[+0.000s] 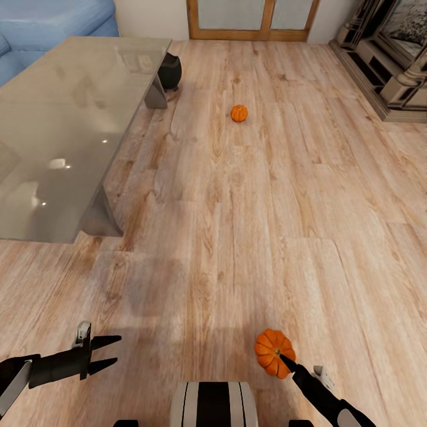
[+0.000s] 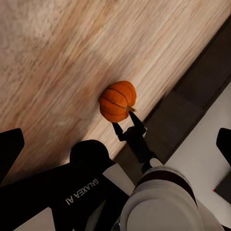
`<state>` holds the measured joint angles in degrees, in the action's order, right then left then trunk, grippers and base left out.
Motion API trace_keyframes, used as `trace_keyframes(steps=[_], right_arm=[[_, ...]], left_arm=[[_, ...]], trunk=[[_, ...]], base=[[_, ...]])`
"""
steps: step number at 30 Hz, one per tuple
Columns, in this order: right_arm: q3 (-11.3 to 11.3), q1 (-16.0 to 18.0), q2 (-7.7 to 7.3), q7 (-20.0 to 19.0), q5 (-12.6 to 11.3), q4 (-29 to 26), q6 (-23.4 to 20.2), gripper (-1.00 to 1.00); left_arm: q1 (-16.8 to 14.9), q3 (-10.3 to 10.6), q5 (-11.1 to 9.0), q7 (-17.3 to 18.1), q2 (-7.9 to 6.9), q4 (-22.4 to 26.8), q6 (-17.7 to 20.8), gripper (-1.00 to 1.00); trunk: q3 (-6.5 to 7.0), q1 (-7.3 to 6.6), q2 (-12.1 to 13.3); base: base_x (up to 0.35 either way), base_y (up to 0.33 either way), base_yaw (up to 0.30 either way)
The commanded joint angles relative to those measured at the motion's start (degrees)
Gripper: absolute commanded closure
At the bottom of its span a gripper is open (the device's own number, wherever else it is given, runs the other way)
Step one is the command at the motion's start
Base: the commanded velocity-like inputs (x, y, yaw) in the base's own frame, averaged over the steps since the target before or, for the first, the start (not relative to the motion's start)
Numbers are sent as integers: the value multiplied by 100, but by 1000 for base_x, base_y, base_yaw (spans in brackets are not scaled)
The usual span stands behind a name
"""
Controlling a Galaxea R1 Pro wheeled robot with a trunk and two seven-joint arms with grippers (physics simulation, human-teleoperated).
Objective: Place each of the two pumpkins and all three candles from the living room inside a cabinet in the living room (use any cabinet), then make sure every cabinet is closed, and position the cauldron so it is next to a table in the living room.
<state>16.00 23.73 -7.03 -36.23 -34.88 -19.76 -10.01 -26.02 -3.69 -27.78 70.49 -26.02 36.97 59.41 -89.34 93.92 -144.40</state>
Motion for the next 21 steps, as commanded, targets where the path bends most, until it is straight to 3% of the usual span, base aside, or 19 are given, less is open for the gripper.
trace_keyframes(steps=[1,21], right_arm=[[0,0,0,4,0,0,-2,-100],[0,44,78,24,19,2,-45,-100]], left_arm=[[0,0,0,0,0,-2,0,-100],[0,7,1,-9,1,-3,0,-100]], trunk=[[0,0,0],[0,0,0]], base=[[39,-1,0],[47,0,0]])
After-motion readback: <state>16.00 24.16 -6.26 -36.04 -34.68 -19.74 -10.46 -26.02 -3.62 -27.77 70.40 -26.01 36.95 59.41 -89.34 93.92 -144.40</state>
